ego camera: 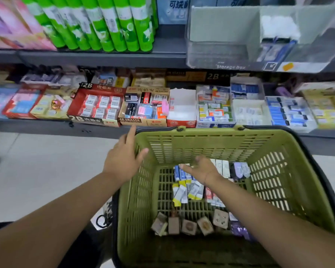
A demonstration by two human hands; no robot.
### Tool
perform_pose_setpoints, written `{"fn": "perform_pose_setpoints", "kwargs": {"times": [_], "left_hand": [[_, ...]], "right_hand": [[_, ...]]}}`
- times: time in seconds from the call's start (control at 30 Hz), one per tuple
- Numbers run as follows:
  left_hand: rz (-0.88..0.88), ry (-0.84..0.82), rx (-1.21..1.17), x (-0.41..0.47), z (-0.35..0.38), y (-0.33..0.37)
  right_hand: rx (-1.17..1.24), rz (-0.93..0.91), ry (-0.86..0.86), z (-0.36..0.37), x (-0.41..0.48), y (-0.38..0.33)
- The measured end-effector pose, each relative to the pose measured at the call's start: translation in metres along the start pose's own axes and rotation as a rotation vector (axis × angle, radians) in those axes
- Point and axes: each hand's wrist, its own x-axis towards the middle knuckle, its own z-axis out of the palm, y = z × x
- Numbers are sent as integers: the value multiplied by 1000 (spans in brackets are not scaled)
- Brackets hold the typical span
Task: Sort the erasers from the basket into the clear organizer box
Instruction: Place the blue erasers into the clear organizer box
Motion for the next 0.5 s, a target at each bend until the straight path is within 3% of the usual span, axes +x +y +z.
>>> {"fn": "perform_pose_setpoints", "kwargs": {"times": [0.07, 0.5], "left_hand": [[-66, 39, -131, 0, 9, -5], [-86, 145, -116, 0, 20, -8]], "right_hand": [[10, 74, 75, 29, 18, 3], [-348, 420, 415, 107, 67, 13]]}}
